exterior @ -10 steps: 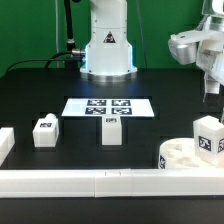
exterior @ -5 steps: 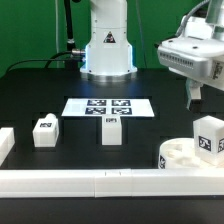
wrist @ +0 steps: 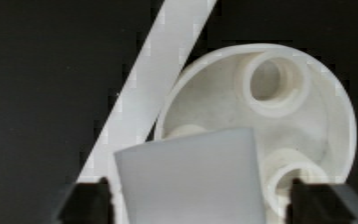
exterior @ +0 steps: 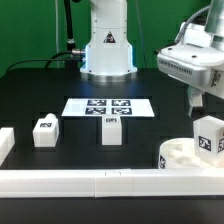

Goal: Assemble stool

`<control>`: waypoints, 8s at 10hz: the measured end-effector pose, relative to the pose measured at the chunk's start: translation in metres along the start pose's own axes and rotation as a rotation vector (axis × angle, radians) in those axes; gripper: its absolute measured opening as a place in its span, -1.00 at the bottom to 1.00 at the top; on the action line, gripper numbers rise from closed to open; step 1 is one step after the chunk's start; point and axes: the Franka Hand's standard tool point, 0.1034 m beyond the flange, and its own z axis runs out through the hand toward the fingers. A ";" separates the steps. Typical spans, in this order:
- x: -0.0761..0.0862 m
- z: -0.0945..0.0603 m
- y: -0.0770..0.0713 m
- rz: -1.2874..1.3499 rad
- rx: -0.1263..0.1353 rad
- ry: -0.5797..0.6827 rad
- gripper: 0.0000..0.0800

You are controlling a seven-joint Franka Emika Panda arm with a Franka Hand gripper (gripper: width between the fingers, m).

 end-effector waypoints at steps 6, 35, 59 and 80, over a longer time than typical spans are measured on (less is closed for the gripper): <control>-0.001 0.001 -0.005 0.271 0.007 0.002 -0.17; 0.034 0.000 -0.010 3.019 0.229 0.165 -0.17; 0.018 -0.034 0.006 1.400 0.055 0.138 0.62; 0.023 0.003 -0.005 0.337 0.011 0.066 0.31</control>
Offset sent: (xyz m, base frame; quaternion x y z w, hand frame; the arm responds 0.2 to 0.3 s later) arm 0.0000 0.0000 0.0000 0.0000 0.0000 0.0000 1.0000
